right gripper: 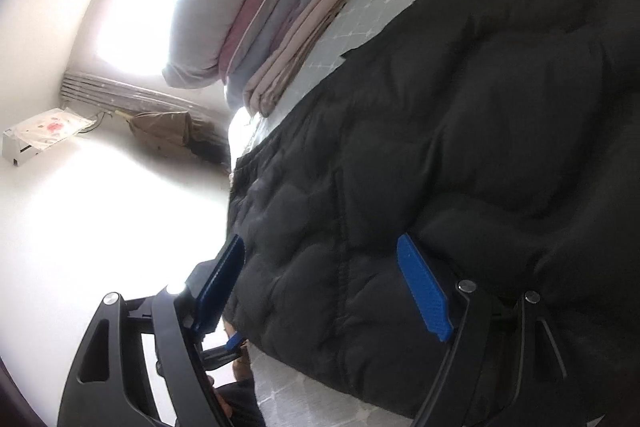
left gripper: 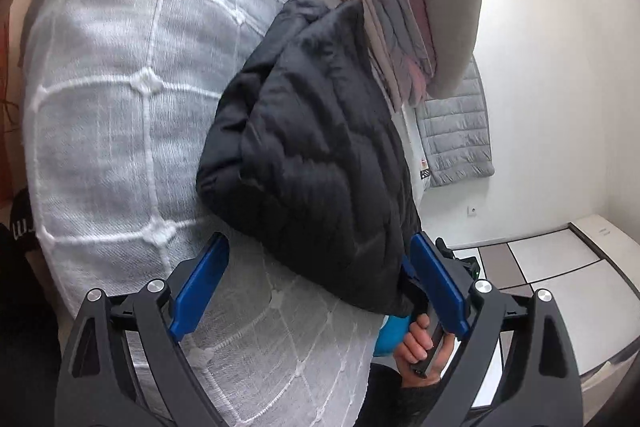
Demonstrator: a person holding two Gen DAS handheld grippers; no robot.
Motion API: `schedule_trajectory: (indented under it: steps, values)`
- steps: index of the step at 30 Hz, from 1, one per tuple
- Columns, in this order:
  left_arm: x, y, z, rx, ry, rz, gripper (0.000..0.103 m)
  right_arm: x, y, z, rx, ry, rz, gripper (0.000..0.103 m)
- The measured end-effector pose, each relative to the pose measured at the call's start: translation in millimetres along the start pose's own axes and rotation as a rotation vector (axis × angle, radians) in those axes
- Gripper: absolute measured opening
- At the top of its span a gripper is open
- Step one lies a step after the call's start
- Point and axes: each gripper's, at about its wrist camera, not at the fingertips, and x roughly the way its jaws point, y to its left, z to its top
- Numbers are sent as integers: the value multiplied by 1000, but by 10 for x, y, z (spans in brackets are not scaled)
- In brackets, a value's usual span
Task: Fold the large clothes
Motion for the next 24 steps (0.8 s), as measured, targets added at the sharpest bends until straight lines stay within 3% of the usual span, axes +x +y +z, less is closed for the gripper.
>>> schedule_trajectory:
  steps: [8, 12, 16, 19, 21, 24]
  values:
    - [206, 15, 53, -49, -52, -19, 87, -79, -61, -42, 3, 2, -13, 76]
    - [279, 33, 112, -84, -90, -8, 89, 77, 1, -30, -4, 4, -23, 76]
    - [346, -71, 129, -54, -94, 17, 91, 91, 39, -30, -11, 6, -27, 78]
    - [337, -148, 123, -22, -128, -13, 89, 112, 35, -23, -8, 11, -34, 78]
    - [384, -136, 148, -20, -127, 23, 62, 129, 46, -24, -10, 13, -42, 78]
    - [462, -4, 178, -56, -123, 37, 31, 148, 49, -25, -7, 16, -37, 78]
